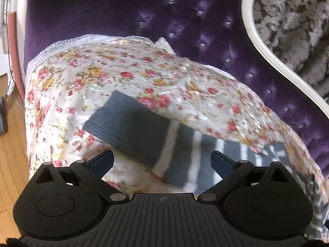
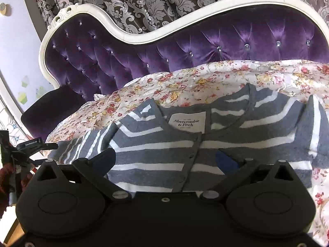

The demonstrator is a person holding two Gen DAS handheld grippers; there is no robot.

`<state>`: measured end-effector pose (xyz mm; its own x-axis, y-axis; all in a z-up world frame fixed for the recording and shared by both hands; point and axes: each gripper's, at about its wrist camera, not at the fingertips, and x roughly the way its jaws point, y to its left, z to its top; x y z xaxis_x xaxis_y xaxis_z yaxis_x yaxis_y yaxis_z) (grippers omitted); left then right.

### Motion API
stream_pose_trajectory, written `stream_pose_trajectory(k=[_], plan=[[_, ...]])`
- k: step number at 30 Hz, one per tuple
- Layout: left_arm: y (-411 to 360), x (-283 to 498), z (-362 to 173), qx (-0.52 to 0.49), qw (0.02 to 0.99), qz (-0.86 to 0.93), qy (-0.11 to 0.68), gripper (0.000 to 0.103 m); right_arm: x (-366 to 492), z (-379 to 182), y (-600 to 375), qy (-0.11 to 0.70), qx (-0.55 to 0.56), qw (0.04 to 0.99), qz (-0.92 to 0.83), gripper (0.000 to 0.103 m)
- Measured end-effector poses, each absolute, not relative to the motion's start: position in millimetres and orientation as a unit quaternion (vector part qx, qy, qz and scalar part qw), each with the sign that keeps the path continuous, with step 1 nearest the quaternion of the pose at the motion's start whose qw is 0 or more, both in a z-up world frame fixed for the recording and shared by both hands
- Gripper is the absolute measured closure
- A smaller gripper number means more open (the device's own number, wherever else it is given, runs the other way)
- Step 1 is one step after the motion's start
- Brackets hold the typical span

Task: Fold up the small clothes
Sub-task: 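Reach the left gripper to the sleeve cuff and close on it, then lift the held sleeve with the left gripper and lay it across the cardigan body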

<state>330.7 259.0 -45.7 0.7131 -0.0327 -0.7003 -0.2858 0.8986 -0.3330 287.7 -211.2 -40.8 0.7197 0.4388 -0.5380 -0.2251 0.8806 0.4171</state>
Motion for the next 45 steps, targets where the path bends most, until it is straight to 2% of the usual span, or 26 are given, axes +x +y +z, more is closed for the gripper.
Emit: stream_pose_trajectory(k=[11, 13, 15, 17, 19, 20, 22, 29, 36, 40, 45], plan=[[280, 345, -64, -0.246, 0.896, 0.075, 0.363, 0.003, 289, -44, -206, 0.335, 0.151, 0.912, 0.185, 0.000], [283, 348, -62, -0.248, 0.898, 0.082, 0.353, 0.021, 290, -45, -204, 0.338, 0.147, 0.911, 0.186, 0.000], [286, 351, -60, -0.251, 0.897, 0.091, 0.353, 0.029, 290, -47, -202, 0.343, 0.145, 0.909, 0.187, 0.000], [288, 356, -59, -0.247, 0.897, 0.092, 0.354, 0.043, 291, -49, -199, 0.348, 0.142, 0.907, 0.188, 0.000], [287, 359, -56, -0.233, 0.901, 0.095, 0.354, 0.089, 290, -50, -198, 0.350, 0.138, 0.907, 0.188, 0.000], [286, 360, -55, -0.229, 0.900, 0.106, 0.355, 0.093, 290, -50, -197, 0.352, 0.136, 0.906, 0.190, 0.000], [282, 357, -47, -0.224, 0.906, 0.102, 0.345, 0.096, 289, -48, -196, 0.351, 0.135, 0.907, 0.192, 0.000], [231, 341, 22, -0.167, 0.939, 0.048, 0.296, 0.097, 288, -40, -204, 0.344, 0.142, 0.910, 0.184, 0.000], [139, 333, 92, -0.119, 0.958, -0.049, 0.257, 0.097, 286, -28, -221, 0.336, 0.144, 0.917, 0.157, 0.000], [80, 337, 108, -0.107, 0.956, -0.102, 0.255, 0.097, 288, -23, -237, 0.332, 0.156, 0.920, 0.138, 0.000], [11, 343, 95, -0.095, 0.947, -0.150, 0.269, 0.096, 291, -19, -264, 0.325, 0.185, 0.921, 0.107, 0.000]])
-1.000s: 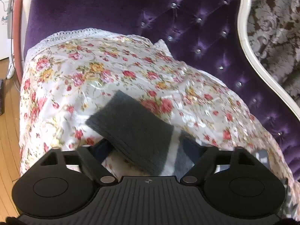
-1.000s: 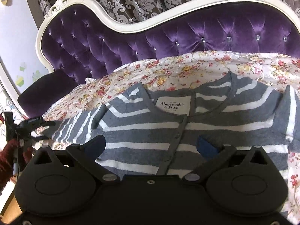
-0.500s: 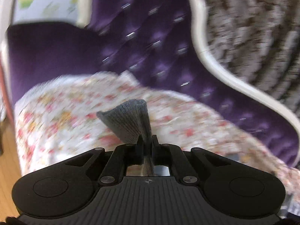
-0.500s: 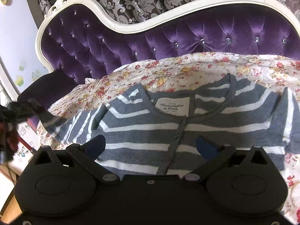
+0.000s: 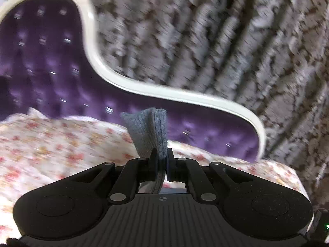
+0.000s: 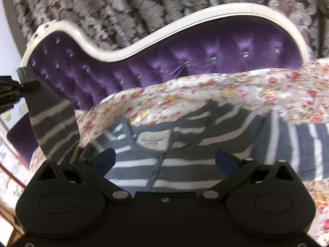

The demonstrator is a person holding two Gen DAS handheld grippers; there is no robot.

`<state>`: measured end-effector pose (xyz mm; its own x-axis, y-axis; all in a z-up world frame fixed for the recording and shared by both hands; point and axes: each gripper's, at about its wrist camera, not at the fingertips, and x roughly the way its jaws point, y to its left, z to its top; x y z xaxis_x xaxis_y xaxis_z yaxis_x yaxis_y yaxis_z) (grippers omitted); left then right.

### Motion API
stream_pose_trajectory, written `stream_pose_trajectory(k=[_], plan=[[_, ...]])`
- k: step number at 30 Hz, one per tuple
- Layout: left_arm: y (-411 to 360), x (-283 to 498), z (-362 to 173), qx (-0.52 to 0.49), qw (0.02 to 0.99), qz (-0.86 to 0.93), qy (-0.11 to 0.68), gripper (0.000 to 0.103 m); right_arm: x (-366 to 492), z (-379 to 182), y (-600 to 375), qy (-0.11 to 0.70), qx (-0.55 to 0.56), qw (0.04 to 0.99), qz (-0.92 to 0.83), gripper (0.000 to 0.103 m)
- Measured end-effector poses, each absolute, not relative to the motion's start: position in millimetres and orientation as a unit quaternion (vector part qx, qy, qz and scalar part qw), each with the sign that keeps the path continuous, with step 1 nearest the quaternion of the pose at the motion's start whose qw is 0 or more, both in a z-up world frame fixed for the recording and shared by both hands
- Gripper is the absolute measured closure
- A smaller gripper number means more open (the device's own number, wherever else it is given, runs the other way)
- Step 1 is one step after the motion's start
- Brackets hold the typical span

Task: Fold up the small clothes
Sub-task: 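Lift the held sleeve with the left gripper and lay it across the cardigan body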

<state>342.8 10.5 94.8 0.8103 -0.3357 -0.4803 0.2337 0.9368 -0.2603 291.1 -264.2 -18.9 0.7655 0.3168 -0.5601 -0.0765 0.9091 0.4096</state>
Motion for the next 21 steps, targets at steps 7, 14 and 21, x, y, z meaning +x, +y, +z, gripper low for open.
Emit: stream_pose_trajectory(k=[7, 14, 21], plan=[[-71, 352, 46, -0.089, 0.927, -0.187, 0.312, 0.096, 295, -17, -303, 0.322, 0.232, 0.915, 0.068, 0.000], [-117, 350, 3, -0.067, 0.908, -0.219, 0.350, 0.085, 298, -16, -326, 0.313, 0.253, 0.915, 0.037, 0.000], [-124, 330, 9, -0.024, 0.905, -0.268, 0.329, 0.040, 299, -16, -340, 0.306, 0.269, 0.913, 0.017, 0.000]])
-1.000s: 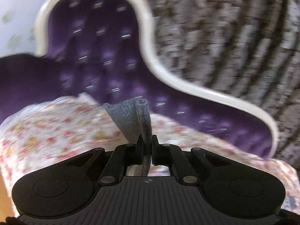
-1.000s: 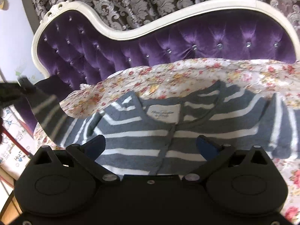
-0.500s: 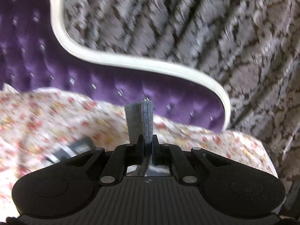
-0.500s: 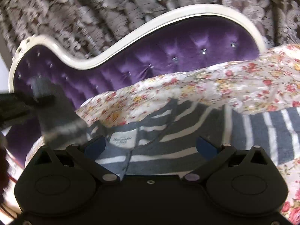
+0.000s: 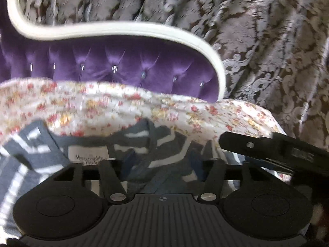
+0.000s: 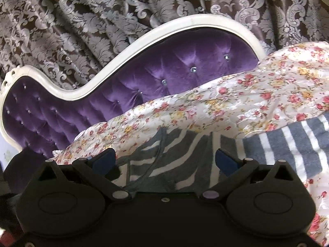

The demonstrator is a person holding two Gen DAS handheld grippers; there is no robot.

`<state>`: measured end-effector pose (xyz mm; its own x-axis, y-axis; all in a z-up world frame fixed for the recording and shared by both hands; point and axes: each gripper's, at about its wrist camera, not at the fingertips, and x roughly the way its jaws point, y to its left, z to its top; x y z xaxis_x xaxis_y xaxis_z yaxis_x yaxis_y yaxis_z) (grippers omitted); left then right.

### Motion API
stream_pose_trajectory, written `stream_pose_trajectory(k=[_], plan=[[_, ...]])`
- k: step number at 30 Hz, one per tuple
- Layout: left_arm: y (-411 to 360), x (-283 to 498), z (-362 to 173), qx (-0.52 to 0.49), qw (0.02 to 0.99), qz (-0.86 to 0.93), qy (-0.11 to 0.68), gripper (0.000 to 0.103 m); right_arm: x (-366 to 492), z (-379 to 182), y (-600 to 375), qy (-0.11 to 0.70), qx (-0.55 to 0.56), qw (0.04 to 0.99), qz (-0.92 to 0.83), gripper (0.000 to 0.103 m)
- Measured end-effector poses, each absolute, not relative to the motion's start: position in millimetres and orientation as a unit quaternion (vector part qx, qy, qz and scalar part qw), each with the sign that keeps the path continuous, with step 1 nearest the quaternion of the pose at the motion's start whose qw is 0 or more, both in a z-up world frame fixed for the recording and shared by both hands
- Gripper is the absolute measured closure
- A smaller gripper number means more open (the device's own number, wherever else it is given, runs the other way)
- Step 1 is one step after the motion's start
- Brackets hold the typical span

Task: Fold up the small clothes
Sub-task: 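Lift the held sleeve with the left gripper and lay it across the cardigan body, then open the left gripper and withdraw it from the folded sleeve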

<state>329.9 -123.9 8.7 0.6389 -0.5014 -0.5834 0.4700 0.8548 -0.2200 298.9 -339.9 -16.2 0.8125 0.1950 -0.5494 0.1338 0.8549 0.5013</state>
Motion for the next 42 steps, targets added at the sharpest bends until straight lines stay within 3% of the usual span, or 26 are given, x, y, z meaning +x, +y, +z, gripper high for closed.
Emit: stream_pose_trajectory(k=[3, 8, 20, 27, 38, 42], plan=[[-112, 318, 22, -0.026, 0.915, -0.268, 0.301, 0.034, 300, -18, -342, 0.307, 0.271, 0.912, 0.010, 0.000], [-79, 306, 31, -0.035, 0.924, -0.244, 0.294, 0.031, 304, -22, -337, 0.316, 0.264, 0.911, 0.014, 0.000], [-1, 278, -43, 0.000, 0.906, -0.140, 0.400, 0.029, 313, -34, -291, 0.348, 0.192, 0.916, 0.053, 0.000], [8, 268, -63, 0.009, 0.906, -0.138, 0.400, 0.027, 315, -44, -263, 0.361, 0.136, 0.921, 0.052, 0.000], [-5, 260, -71, 0.048, 0.907, -0.141, 0.394, 0.014, 330, -52, -232, 0.344, 0.059, 0.937, 0.024, 0.001], [-13, 260, -76, 0.060, 0.906, -0.124, 0.400, 0.000, 334, -61, -223, 0.358, 0.039, 0.933, 0.025, 0.001]])
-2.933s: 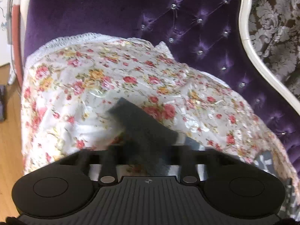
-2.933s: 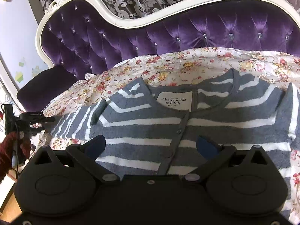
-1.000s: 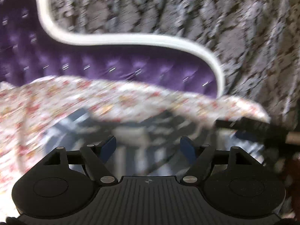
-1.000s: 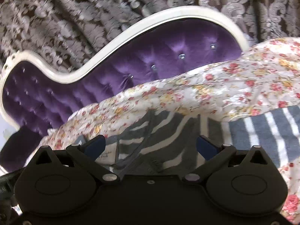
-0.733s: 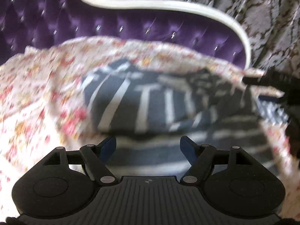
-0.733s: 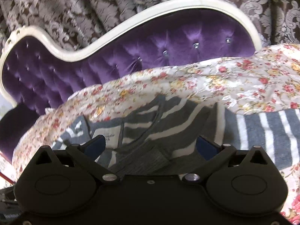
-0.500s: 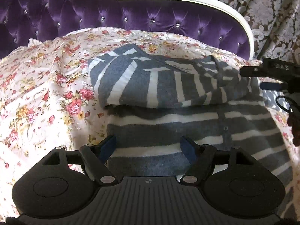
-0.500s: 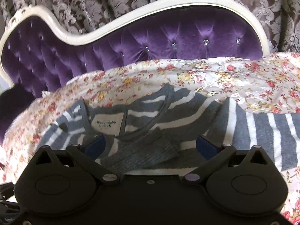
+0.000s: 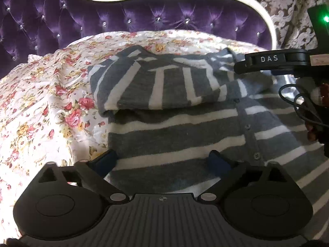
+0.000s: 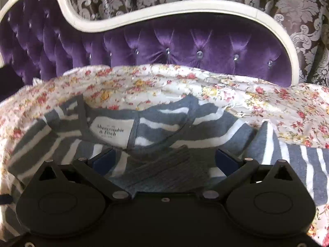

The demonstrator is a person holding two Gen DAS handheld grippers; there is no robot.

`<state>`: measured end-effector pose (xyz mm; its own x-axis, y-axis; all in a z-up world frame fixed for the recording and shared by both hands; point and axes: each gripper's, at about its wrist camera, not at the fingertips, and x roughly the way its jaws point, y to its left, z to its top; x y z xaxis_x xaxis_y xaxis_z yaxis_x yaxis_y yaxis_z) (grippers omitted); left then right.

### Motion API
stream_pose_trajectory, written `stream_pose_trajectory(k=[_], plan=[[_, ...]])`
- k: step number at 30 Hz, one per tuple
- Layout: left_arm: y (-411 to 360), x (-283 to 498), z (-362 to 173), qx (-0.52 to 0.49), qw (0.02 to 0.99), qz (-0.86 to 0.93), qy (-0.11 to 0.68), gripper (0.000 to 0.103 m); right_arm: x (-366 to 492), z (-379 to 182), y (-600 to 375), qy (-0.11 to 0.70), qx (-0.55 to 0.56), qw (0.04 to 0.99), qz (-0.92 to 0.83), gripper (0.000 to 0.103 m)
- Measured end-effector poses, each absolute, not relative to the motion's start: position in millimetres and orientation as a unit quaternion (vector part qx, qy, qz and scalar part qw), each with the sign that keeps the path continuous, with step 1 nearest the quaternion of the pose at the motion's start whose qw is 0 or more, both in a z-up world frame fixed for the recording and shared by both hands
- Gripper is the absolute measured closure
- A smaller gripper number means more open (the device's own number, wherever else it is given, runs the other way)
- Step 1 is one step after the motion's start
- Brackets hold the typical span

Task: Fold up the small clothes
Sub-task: 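Open the left gripper and withdraw it from the folded sleeve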

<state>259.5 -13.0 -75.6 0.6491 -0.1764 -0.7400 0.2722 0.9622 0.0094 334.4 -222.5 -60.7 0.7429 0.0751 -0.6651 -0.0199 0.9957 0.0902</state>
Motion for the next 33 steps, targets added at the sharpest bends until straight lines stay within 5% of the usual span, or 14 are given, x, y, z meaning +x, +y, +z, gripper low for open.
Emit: stream_pose_trajectory(k=[24, 33], plan=[[-7, 255, -79, 0.013, 0.917, -0.087, 0.389, 0.000, 286, -68, -252, 0.461, 0.034, 0.886, 0.045, 0.001], [-9, 256, -78, 0.025, 0.915, -0.094, 0.391, 0.000, 305, -57, -272, 0.407, 0.126, 0.904, 0.038, 0.001]])
